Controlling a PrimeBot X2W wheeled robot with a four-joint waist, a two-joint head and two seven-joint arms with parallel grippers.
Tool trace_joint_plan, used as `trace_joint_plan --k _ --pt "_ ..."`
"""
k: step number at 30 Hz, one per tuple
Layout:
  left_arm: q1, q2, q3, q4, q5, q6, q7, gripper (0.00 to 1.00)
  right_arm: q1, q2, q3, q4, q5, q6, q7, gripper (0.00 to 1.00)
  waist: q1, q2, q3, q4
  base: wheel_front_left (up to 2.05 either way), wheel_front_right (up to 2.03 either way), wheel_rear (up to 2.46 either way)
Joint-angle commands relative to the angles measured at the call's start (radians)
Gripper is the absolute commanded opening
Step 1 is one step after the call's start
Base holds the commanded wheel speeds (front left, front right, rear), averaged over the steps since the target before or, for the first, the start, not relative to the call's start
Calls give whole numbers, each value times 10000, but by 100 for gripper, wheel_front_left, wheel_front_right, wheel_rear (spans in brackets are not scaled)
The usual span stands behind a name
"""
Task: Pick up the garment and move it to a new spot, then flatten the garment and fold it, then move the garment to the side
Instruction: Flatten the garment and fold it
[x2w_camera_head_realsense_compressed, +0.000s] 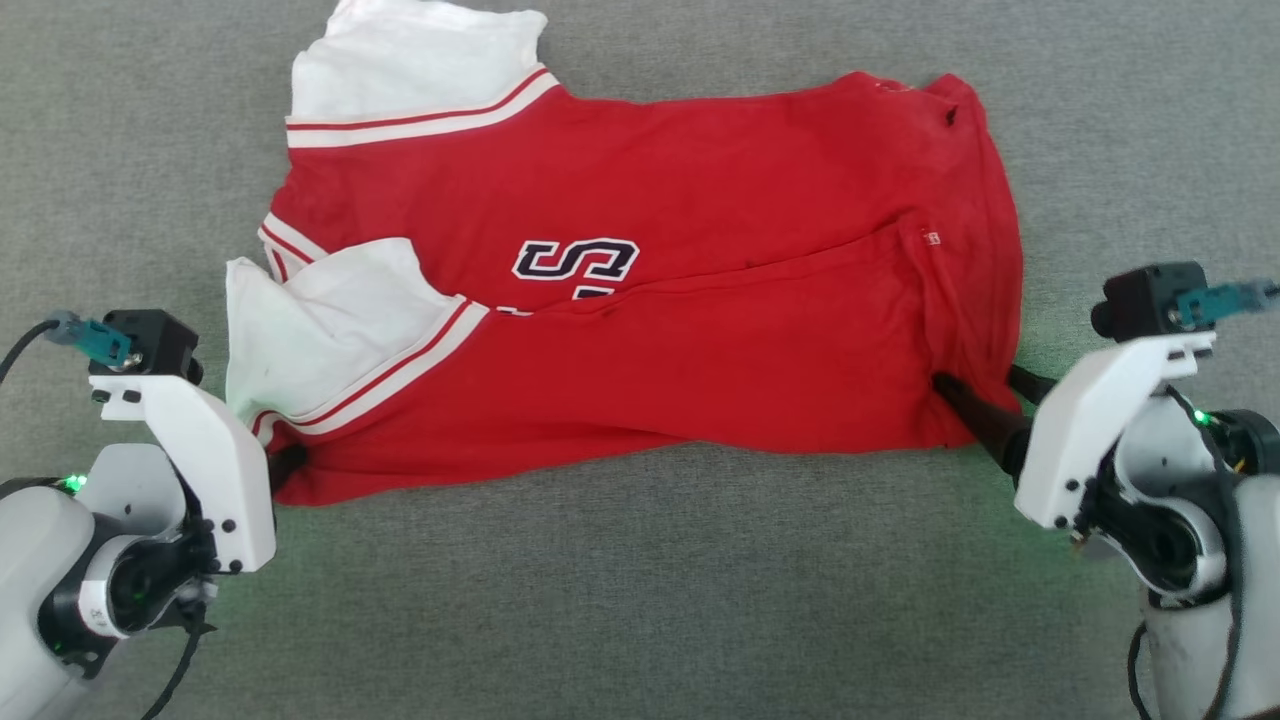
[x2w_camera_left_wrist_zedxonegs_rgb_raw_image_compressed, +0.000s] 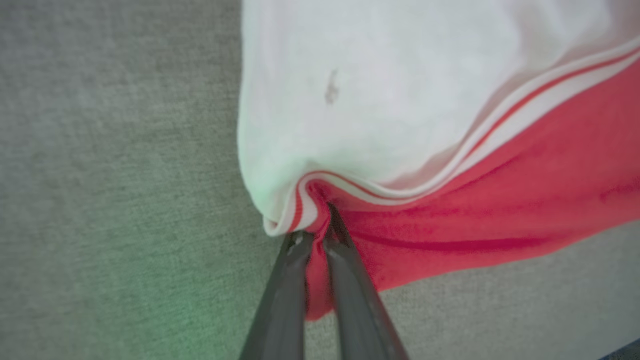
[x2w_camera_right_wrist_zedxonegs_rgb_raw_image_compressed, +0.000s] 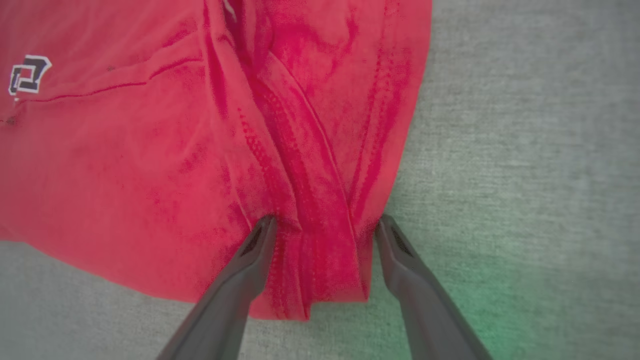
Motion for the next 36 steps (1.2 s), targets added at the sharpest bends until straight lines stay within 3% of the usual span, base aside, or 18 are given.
trace_joint_plan --k 1,2,3,8,13,24,28,31,32,33,34,35,36 --pt "102 -610 -356 214 42 -106 65 0 -147 68 248 552 31 -7 445 100 0 -1 54 109 0 0 0" --pt "50 -660 -373 228 74 -147 48 0 -230 -48 453 768 -57 -4 674 100 0 -1 69 156 0 0 0" --pt "-45 -787 -362 262 109 -224 -62 0 -321 -175 743 1149 -47 -6 1021 0 0 -1 82 249 0 0 0" --pt "-48 -812 -378 335 113 -212 -33 0 -506 -495 902 1246 157 -6 1279 0 0 -1 42 416 0 0 0" --pt "142 -343 -195 -190 -70 60 153 0 -403 -1038 727 565 595 -6 1763 0 0 -1 -106 563 0 0 0" --pt "1058 1260 274 -2742 -290 1428 188 0 616 -1890 -42 -1450 1495 -7 3398 0 0 -1 -427 701 0 0 0" --pt "1588 1532 282 -3314 -491 1854 82 0 1177 -1875 -534 -1951 1440 -7 3891 0 0 -1 -426 721 0 0 0" --pt "1878 1380 217 -3270 -593 1918 -13 0 1547 -1748 -700 -2052 1245 -7 3848 0 0 -1 -384 729 0 0 0" --pt "1912 1330 190 -3201 -581 1877 -52 6 1602 -1653 -698 -2040 1198 -7 3768 0 0 -1 -370 721 0 0 0" --pt "1945 1240 166 -3095 -599 1830 -83 31 1631 -1530 -688 -1989 1159 -7 3670 0 0 -1 -359 712 0 0 0" --pt "1967 1134 123 -2983 -638 1779 -88 41 1690 -1441 -633 -1923 1151 -7 3602 0 0 -1 -356 704 0 0 0" --pt "1945 1081 105 -2869 -630 1720 -109 67 1738 -1352 -597 -1859 1146 -7 3514 11 0 -1 -353 690 0 0 0" --pt "1877 1068 109 -2726 -556 1683 -137 100 1734 -1285 -581 -1830 1059 -7 3339 37 0 -1 -352 672 0 0 0"
